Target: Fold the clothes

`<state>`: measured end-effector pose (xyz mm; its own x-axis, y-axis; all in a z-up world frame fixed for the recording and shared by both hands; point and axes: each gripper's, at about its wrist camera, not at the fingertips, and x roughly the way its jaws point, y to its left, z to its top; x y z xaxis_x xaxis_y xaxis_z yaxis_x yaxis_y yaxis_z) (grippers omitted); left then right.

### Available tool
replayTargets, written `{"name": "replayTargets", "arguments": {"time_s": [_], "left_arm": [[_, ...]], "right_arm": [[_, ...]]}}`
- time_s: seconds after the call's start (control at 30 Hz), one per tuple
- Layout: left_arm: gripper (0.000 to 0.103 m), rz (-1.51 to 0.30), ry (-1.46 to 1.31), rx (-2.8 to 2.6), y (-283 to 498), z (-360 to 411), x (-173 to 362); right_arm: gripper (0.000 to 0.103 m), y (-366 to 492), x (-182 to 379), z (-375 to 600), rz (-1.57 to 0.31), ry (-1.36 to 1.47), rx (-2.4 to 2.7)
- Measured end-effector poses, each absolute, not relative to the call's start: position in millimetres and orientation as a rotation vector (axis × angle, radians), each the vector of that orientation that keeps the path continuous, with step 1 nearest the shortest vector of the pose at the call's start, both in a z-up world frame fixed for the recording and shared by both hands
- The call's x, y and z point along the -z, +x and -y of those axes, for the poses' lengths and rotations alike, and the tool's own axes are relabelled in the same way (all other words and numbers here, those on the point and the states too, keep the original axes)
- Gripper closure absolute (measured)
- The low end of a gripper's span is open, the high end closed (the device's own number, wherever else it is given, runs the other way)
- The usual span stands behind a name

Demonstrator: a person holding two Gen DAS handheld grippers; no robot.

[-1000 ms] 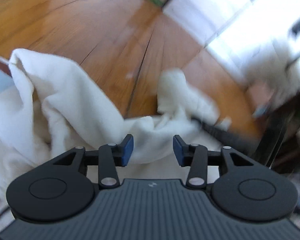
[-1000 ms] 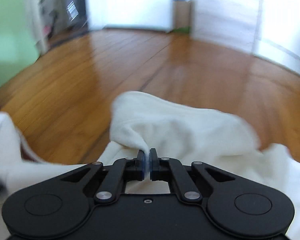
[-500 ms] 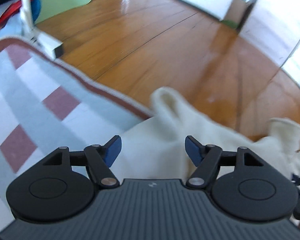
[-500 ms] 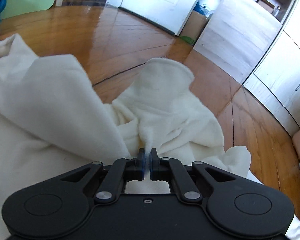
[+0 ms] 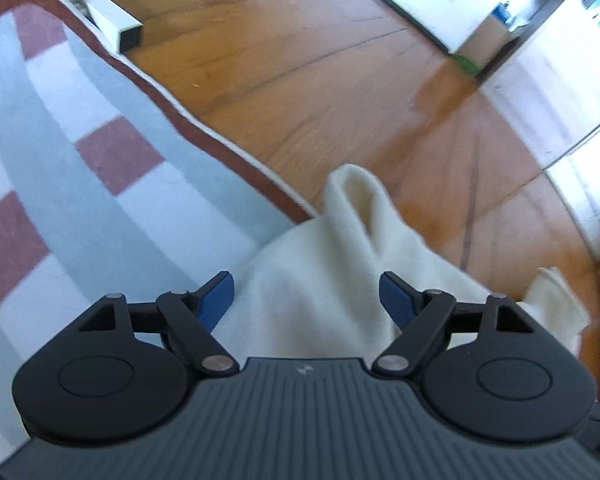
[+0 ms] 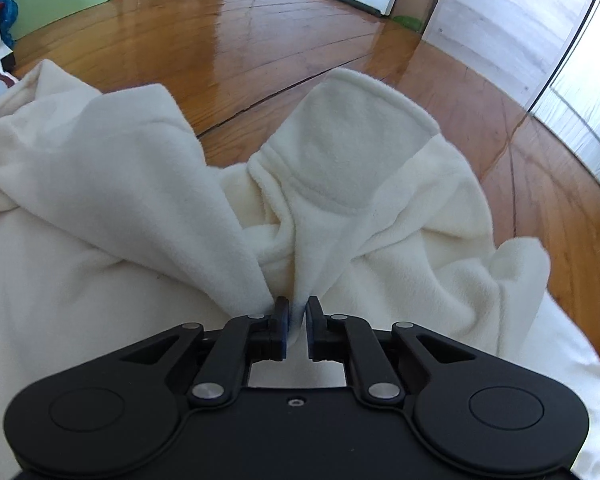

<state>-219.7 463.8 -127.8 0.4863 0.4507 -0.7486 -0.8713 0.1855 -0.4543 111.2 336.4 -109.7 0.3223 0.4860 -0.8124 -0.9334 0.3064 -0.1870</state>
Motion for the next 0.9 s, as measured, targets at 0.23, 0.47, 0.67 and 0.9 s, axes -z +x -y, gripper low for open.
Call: {"name": "replayTargets", "arguments": {"time_s": [0.23, 0.47, 0.67, 0.9], "left_arm": [[0.021, -0.508, -1.016, -0.962, -207, -463, 135], [0.006, -0.616, -1.025, -0.957, -184, -481, 154], [0.089, -0.779, -0.726, -1.02, -150, -483, 151], [0.091, -0.465, -0.59, -0.931, -157, -459, 69]], "right_arm": [[0.087, 114, 113, -339, -0.739, -0.823, -1.105], [0.087, 118, 106, -337, -0.741, -0.897, -1.21], [0.077, 124, 81, -352, -0.739, -0.911, -1.244], [0.05, 134, 21, -350, -0.659, -0.563, -1.365]]}}
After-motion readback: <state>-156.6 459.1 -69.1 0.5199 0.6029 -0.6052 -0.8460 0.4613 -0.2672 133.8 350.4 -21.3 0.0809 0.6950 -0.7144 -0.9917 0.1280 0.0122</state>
